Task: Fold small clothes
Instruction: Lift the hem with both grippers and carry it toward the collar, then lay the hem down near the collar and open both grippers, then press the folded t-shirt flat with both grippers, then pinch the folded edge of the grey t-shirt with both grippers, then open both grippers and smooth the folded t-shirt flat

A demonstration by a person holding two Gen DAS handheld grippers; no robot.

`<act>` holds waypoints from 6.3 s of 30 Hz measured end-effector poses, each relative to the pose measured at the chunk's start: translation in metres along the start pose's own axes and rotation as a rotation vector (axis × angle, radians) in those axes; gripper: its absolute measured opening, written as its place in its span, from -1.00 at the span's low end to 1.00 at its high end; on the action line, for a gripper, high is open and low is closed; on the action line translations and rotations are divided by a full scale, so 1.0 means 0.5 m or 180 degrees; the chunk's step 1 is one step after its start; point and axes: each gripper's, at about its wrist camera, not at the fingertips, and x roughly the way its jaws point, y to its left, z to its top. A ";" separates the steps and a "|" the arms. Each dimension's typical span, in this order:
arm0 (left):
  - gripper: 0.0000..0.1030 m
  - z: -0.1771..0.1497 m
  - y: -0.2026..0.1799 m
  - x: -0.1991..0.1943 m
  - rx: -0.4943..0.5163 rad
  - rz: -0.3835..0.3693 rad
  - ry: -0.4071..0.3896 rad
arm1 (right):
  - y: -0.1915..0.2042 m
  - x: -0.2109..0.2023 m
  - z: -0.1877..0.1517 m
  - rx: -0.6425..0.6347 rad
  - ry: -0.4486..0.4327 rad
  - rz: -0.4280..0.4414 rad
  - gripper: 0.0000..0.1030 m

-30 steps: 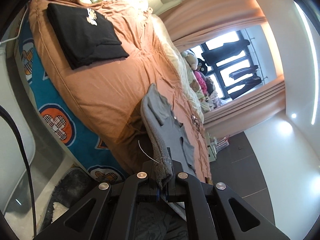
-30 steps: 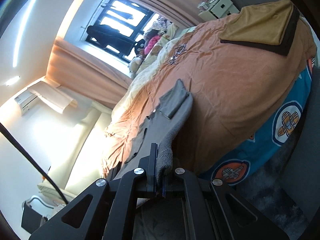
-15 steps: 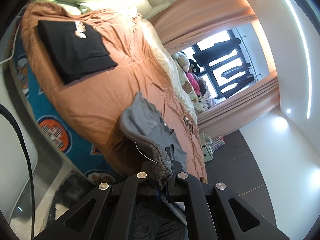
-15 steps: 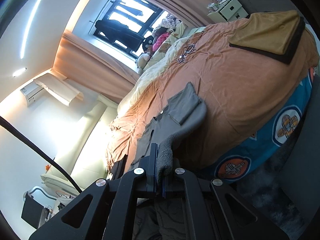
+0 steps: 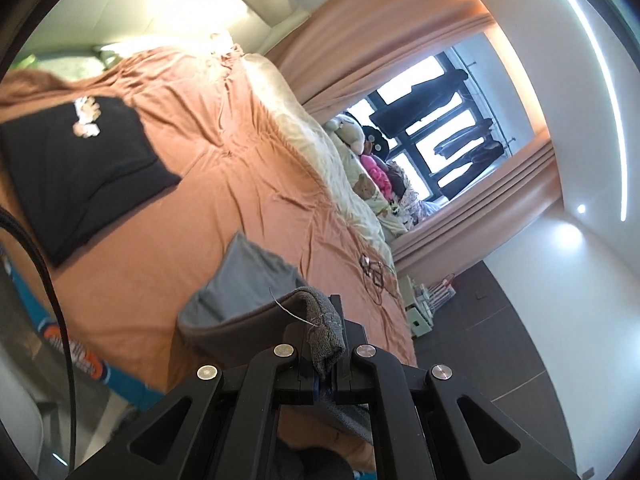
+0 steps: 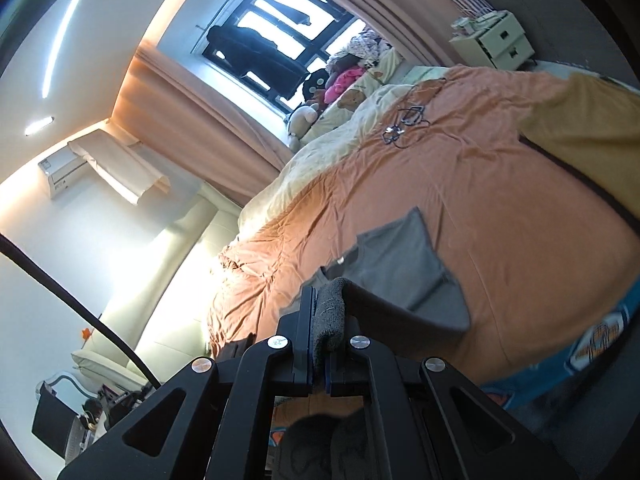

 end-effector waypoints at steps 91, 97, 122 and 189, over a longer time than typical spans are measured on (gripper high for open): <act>0.83 0.032 0.238 0.922 0.2690 0.2250 0.2015 | 0.012 0.838 0.107 -0.1717 0.1613 -0.2287 0.63; 0.67 0.079 0.228 0.961 0.2492 0.2269 0.1772 | -0.008 0.890 0.142 -0.1601 0.1474 -0.2354 0.63; -0.45 0.149 0.290 0.939 0.1362 0.1403 0.1808 | -0.105 0.811 0.195 -0.0766 0.1352 -0.1498 -0.13; -0.45 0.053 0.061 1.039 0.2299 0.1530 0.1791 | 0.167 0.980 0.103 -0.1689 0.1570 -0.1483 -0.25</act>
